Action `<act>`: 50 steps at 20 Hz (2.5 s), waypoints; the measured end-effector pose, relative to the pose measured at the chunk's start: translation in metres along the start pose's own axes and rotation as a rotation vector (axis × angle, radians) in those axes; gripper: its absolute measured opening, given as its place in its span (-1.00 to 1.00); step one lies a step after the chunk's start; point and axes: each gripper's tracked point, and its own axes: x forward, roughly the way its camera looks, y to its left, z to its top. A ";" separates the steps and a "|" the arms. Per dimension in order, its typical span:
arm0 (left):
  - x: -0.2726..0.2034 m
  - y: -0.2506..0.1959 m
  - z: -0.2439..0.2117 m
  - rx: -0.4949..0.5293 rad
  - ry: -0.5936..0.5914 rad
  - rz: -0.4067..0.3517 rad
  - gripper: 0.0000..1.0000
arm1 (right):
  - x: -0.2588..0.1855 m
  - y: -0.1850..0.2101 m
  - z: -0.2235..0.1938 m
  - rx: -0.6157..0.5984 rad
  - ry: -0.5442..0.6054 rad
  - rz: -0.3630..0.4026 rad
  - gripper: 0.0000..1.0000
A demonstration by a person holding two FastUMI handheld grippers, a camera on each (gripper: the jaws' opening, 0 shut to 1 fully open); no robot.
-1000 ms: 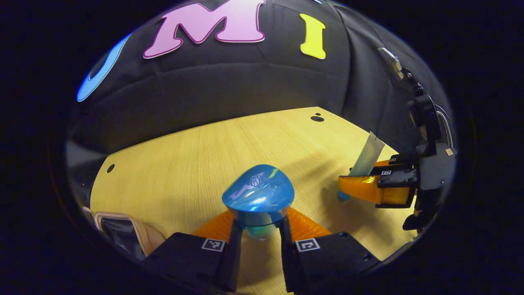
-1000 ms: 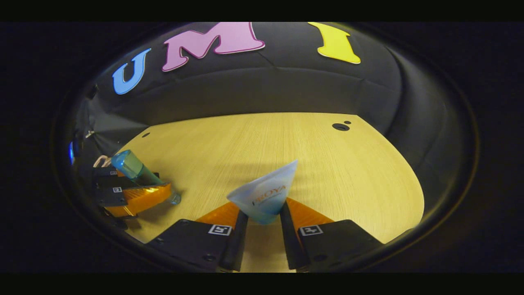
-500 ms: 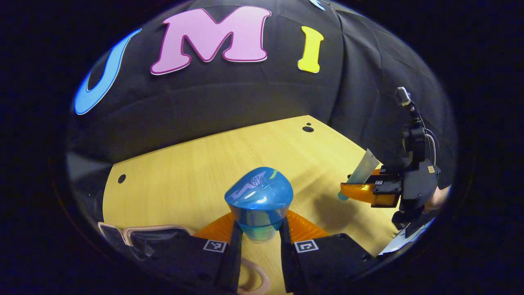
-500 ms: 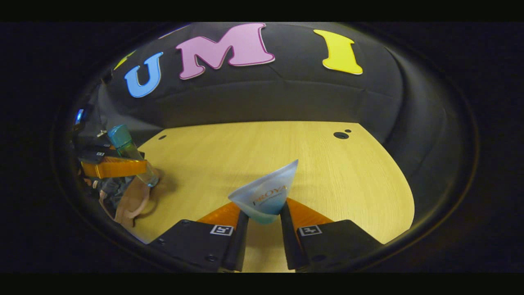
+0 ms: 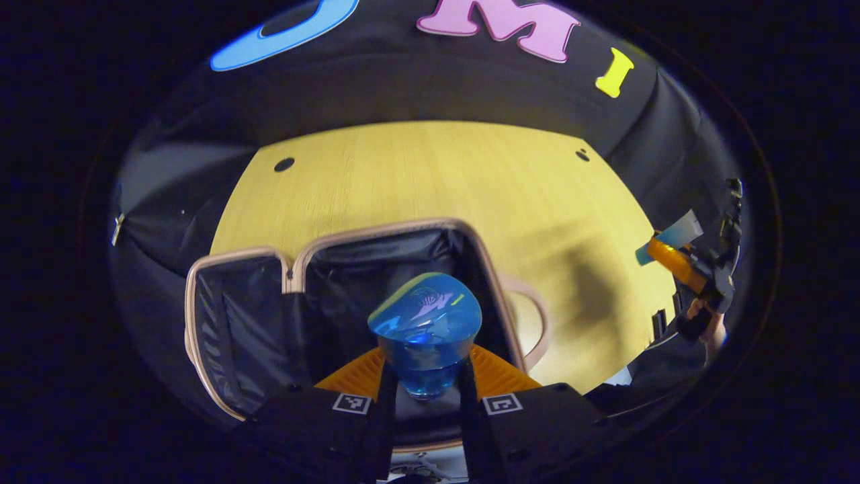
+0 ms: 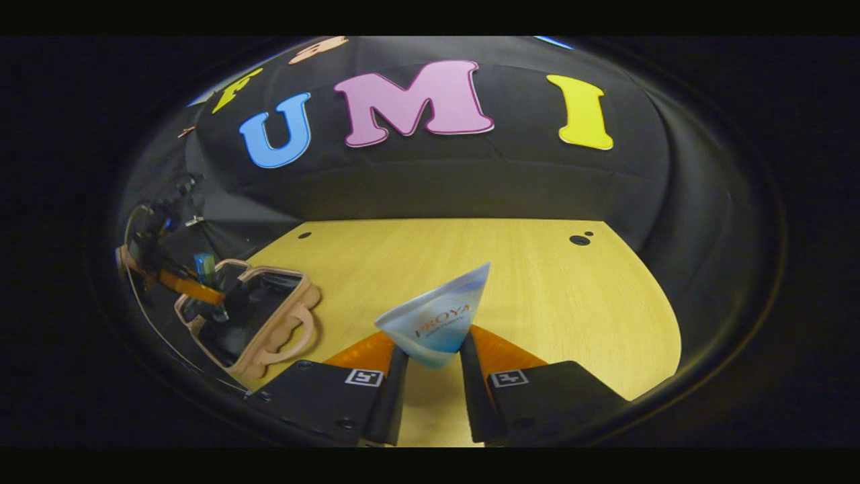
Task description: First open the suitcase, pack the skin care products into it, and then close the suitcase.
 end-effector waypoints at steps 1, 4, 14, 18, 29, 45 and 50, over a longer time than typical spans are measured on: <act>0.009 0.001 -0.012 -0.021 0.051 0.019 -0.09 | -0.004 0.006 0.000 -0.007 -0.006 -0.002 -0.15; 0.041 0.005 -0.046 -0.024 0.150 0.069 -0.10 | -0.015 0.024 -0.010 -0.038 -0.001 -0.009 -0.15; 0.081 0.002 -0.100 0.044 0.205 0.079 0.06 | -0.035 0.082 -0.023 -0.071 0.011 0.005 -0.15; 0.054 -0.013 -0.089 0.007 0.078 0.029 0.66 | -0.034 0.115 -0.025 -0.097 0.036 0.046 -0.15; -0.071 0.080 -0.075 -0.206 -0.291 0.017 0.94 | 0.008 0.311 -0.094 0.082 0.440 0.404 -0.15; -0.106 0.245 -0.211 -0.694 -0.293 0.194 0.95 | 0.051 0.335 -0.183 0.205 0.849 0.119 0.28; -0.099 0.282 -0.175 -0.674 -0.309 0.199 0.94 | 0.045 0.345 -0.130 0.169 0.626 0.206 0.96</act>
